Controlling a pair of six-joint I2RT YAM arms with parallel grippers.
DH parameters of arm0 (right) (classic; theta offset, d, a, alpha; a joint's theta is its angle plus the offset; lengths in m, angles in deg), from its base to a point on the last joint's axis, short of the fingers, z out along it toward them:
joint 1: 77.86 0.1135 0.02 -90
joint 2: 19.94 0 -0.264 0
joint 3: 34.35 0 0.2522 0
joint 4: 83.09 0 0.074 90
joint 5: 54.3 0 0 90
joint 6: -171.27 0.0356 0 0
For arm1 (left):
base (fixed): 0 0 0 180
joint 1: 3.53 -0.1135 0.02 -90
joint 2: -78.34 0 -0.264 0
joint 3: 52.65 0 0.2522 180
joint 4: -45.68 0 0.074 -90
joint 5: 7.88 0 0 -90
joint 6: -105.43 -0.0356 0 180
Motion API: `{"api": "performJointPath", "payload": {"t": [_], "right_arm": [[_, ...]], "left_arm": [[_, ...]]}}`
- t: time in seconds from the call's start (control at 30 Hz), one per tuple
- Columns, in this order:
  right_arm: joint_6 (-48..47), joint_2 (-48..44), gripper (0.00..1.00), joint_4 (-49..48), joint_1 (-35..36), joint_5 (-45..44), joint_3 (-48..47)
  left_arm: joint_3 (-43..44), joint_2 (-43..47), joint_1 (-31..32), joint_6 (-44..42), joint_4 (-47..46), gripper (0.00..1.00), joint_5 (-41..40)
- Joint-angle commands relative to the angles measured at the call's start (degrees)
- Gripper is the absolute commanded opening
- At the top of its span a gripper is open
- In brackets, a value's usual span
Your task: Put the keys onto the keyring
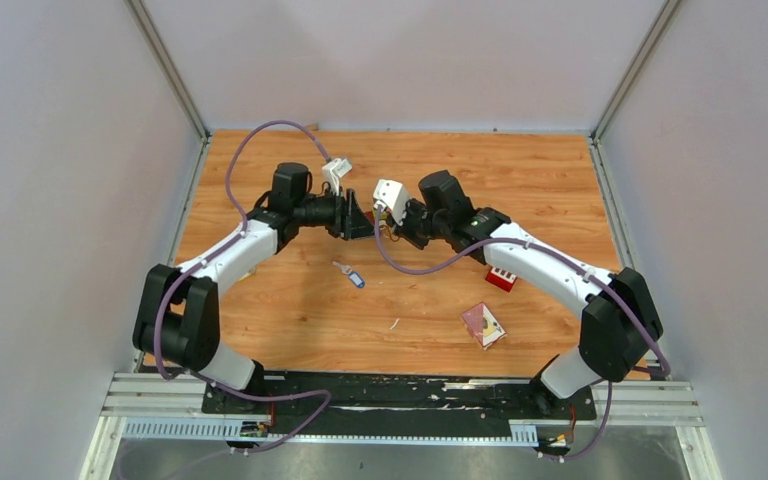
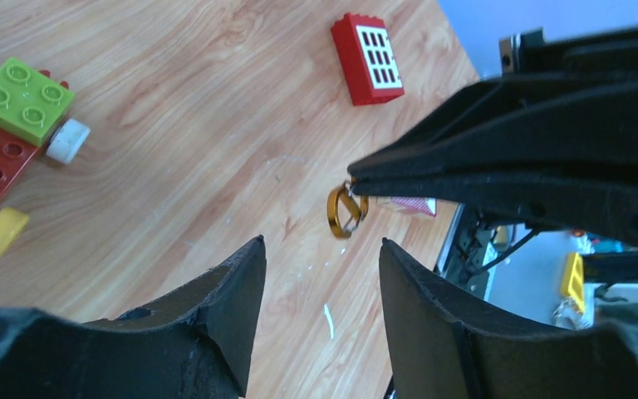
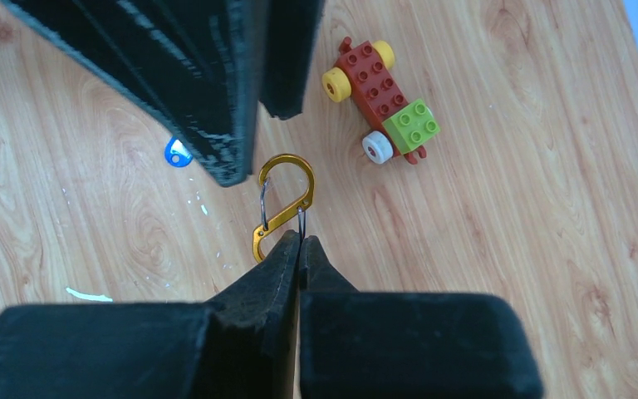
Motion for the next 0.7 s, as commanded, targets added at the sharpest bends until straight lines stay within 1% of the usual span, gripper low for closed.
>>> {"api": "performJointPath", "payload": {"t": [0.0,0.13,0.27,0.57,0.67], "right_arm": [[0.7,-1.8,0.0,-2.7,0.4,-0.1,0.7],[0.8,-1.9,0.0,-2.9,0.4,0.2,0.9],[1.0,-2.1,0.0,-2.9,0.4,0.2,0.9],[1.1,-2.2,0.0,-3.1,0.4,0.0,1.1],[1.3,-2.2,0.0,-3.2,0.4,0.0,1.2]], "left_arm": [[3.0,-2.1,0.7,9.1,-8.7,0.59,2.2],[4.0,-3.3,1.0,8.5,-7.5,0.54,1.0],[4.4,-4.1,1.3,7.5,-6.4,0.47,0.5],[3.8,-4.7,2.1,7.2,-6.4,0.46,0.6],[3.8,-5.3,2.3,7.7,-6.8,0.43,0.6]]}}
